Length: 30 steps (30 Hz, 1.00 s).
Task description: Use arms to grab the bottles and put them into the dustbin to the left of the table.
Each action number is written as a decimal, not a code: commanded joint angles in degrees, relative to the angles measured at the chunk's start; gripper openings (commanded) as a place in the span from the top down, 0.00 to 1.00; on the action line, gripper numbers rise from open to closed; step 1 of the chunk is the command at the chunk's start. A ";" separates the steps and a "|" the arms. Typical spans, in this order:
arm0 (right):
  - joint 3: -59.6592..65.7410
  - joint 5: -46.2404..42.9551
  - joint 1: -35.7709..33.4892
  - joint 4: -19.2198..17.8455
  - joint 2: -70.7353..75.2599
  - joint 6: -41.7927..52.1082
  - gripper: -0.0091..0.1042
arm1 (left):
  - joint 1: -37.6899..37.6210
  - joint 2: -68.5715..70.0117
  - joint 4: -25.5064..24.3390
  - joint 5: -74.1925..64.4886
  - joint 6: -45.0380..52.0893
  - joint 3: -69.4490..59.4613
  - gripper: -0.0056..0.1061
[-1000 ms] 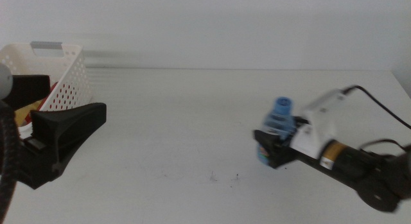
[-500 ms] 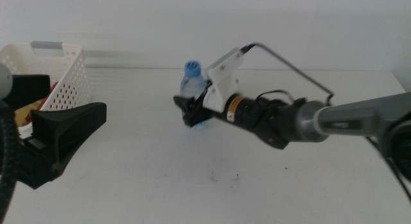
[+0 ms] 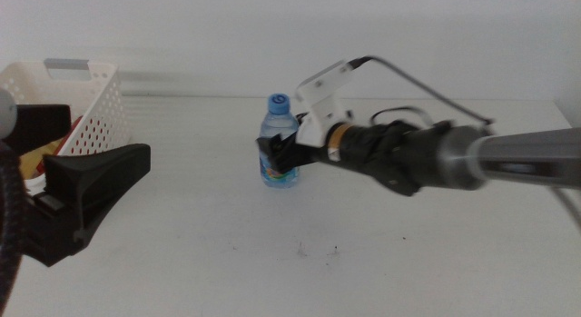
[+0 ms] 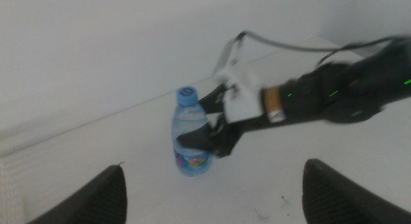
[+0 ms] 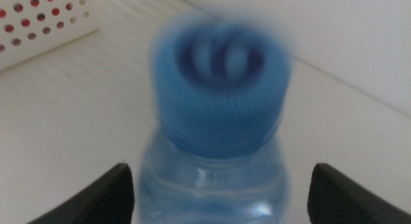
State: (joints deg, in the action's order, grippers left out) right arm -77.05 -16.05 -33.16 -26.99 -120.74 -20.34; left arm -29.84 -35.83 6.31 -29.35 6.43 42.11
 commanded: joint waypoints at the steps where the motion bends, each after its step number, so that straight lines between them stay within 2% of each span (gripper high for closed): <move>1: 6.08 3.54 0.33 0.17 8.02 -1.71 0.11 | -0.43 0.24 -0.24 0.93 -0.41 -0.15 0.11; 7: 27.35 8.08 -0.70 -0.16 34.08 -12.89 0.11 | -0.43 0.24 -0.24 0.93 -0.41 -0.15 0.11; 8: 29.07 10.98 -1.34 -0.62 37.46 -13.77 0.11 | -0.43 0.24 -0.24 0.93 -0.41 -0.15 0.11; 10: 30.11 22.63 -3.15 -0.64 45.20 -14.33 0.11 | -0.43 0.24 -0.24 0.93 -0.41 -0.15 0.11; 12: 28.21 33.87 -4.95 2.14 51.39 -12.61 0.11 | -0.43 0.24 -0.24 0.93 -0.41 -0.15 0.11; 14: 25.01 43.11 -6.30 7.29 56.45 -6.72 0.11 | -0.43 0.24 -0.24 0.93 -0.41 -0.15 0.11; 16: 20.70 50.44 -6.71 15.01 60.66 1.84 0.11 | -0.43 0.24 -0.24 0.93 -0.41 -0.15 0.11; 19: 15.52 57.55 -6.71 21.68 62.88 8.53 0.11 | -0.43 0.24 -0.24 0.93 -0.41 -0.15 0.11; 24: 11.06 63.37 -6.71 22.49 63.22 9.87 0.11 | -0.43 0.24 -0.24 0.94 -0.41 -0.15 0.11; 30: 10.17 62.41 -6.71 22.90 63.22 9.87 0.11 | -0.43 0.24 -0.24 0.94 -0.41 -0.15 0.11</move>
State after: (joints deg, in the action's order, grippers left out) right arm -66.34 46.32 -39.63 -4.13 -57.65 -11.27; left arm -29.84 -35.83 6.31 -29.13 6.43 42.11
